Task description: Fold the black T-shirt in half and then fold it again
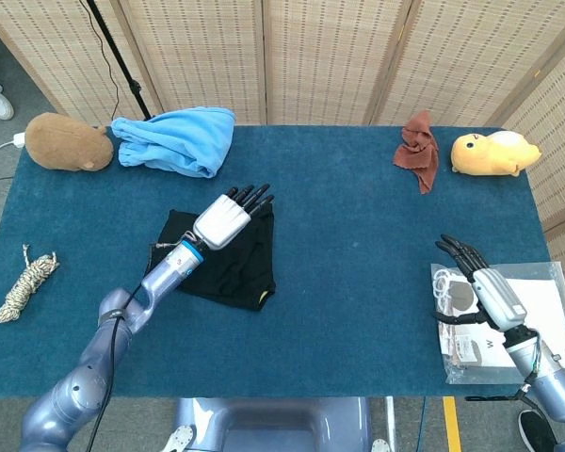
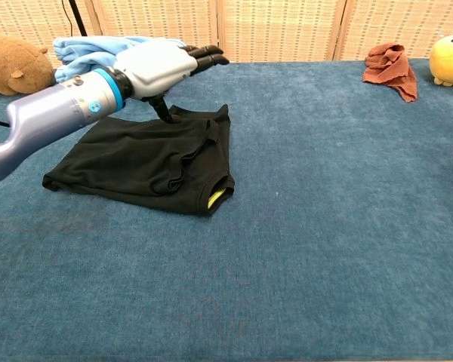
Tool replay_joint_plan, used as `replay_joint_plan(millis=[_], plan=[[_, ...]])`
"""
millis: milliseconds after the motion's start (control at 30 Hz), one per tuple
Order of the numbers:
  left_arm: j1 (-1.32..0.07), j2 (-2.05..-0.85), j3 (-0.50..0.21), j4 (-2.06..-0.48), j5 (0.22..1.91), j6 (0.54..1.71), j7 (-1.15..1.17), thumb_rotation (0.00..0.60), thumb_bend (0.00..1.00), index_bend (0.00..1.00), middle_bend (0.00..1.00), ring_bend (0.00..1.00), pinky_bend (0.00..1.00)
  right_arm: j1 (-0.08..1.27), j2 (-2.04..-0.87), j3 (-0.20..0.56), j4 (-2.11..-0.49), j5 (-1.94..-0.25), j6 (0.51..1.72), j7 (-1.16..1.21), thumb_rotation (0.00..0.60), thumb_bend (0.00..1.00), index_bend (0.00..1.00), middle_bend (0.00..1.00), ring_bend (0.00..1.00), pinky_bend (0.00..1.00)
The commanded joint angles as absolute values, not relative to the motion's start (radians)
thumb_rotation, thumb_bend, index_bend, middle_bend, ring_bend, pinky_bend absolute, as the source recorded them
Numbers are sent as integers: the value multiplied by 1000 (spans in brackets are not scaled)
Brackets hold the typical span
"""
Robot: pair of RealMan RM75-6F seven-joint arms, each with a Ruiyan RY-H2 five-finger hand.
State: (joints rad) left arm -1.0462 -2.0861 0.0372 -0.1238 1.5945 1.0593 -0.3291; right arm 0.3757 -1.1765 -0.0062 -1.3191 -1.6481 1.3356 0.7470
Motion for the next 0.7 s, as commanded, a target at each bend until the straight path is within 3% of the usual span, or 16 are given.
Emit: replay_joint_plan(millis=[33, 367, 700], plan=[[-976, -2015, 61, -161, 1617, 1162, -443, 600, 137, 0, 0, 120, 285, 375, -1176, -9, -1324, -1654, 1340, 742, 600, 0, 0, 0, 0, 0], [-762, -1876, 166, -193, 1702, 1349, -567, 600, 137, 0, 0, 132, 285, 373, -1174, -18, -1349, -1677, 1354, 710, 600, 0, 0, 0, 0, 0], [-643, -1842, 217, -176, 1741, 1371, -598, 600, 137, 0, 0, 132, 285, 373, -1176, -24, -1371, -1687, 1358, 679, 600, 0, 0, 0, 0, 0]])
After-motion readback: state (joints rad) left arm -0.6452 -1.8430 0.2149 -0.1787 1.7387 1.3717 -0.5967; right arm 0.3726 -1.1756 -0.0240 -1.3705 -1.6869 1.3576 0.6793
